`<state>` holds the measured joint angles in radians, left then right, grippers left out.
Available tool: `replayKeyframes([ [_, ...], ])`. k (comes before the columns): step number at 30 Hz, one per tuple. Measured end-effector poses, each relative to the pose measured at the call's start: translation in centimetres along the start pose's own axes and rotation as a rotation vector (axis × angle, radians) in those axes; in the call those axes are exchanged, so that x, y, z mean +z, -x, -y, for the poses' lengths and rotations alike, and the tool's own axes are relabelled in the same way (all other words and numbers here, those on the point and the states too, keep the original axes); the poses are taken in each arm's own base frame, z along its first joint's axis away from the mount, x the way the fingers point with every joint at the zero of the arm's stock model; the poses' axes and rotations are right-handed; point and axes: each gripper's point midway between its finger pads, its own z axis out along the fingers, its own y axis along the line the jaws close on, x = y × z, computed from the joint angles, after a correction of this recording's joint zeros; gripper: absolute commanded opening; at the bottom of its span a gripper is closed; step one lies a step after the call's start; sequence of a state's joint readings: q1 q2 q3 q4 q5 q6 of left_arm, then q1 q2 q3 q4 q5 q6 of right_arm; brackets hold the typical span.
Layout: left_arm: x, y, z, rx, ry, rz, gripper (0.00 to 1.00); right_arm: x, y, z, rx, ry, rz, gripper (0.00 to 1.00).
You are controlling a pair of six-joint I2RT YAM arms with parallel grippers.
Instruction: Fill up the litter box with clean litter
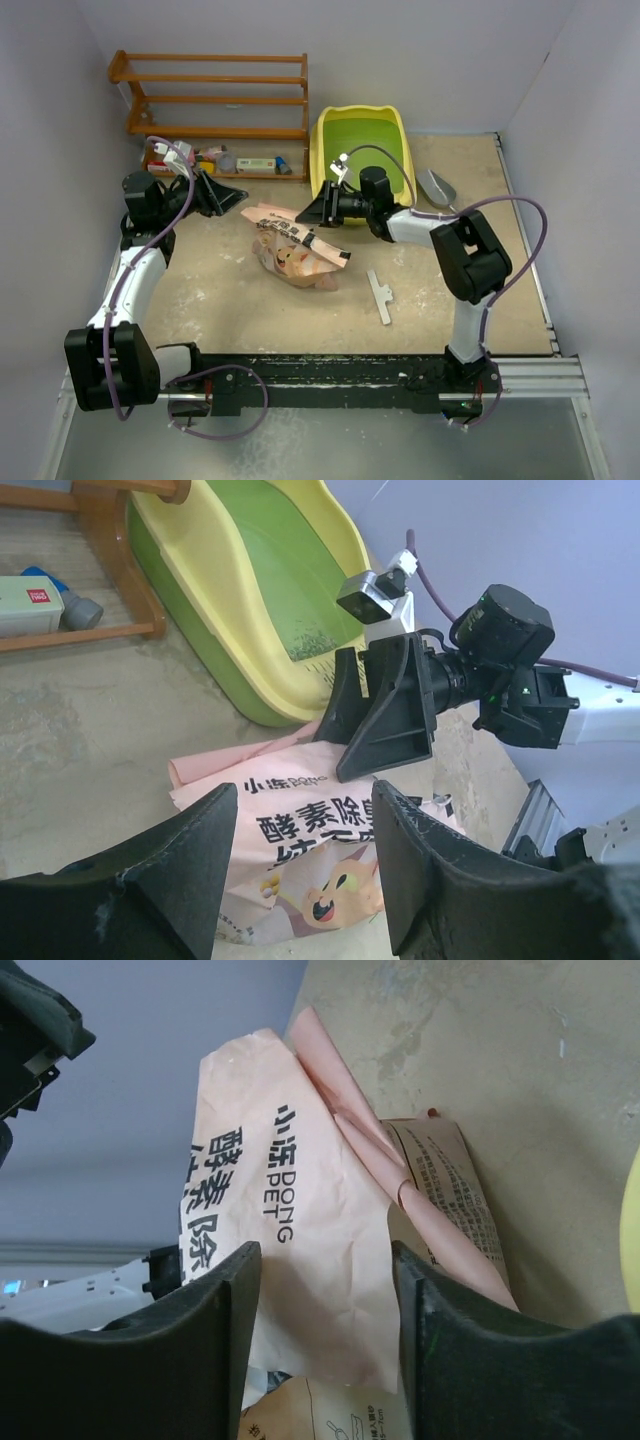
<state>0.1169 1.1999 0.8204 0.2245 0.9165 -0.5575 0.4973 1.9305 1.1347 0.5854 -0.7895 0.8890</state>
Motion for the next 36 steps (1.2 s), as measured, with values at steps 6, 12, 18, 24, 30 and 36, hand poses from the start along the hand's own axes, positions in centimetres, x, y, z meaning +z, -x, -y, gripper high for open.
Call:
replayKeyframes([
  [6, 0.0, -0.1, 0.1, 0.000, -0.007, -0.004, 0.65, -0.4, 1.0, -2.4, -0.016, 0.062, 0.027, 0.15],
  [12, 0.1, -0.1, 1.4, -0.014, -0.090, -0.023, 0.67, -3.6, 2.6, -9.2, -0.189, 0.124, 0.076, 0.00],
  [18, 0.0, -0.4, 2.6, 0.001, -0.177, -0.050, 0.68, -4.0, 0.7, -11.6, -0.377, 0.067, 0.007, 0.00],
  [24, -0.2, -0.2, 3.5, 0.065, -0.233, -0.052, 0.67, -4.3, -0.7, -11.7, -0.460, 0.046, -0.071, 0.00],
  [30, 0.0, -0.6, 2.7, 0.134, -0.222, -0.055, 0.67, -4.7, -1.2, -11.9, -0.504, 0.042, -0.125, 0.00],
  [36, 1.2, -1.1, 0.9, 0.124, -0.244, -0.061, 0.65, -4.3, -2.1, -12.1, -0.517, 0.061, -0.179, 0.00],
])
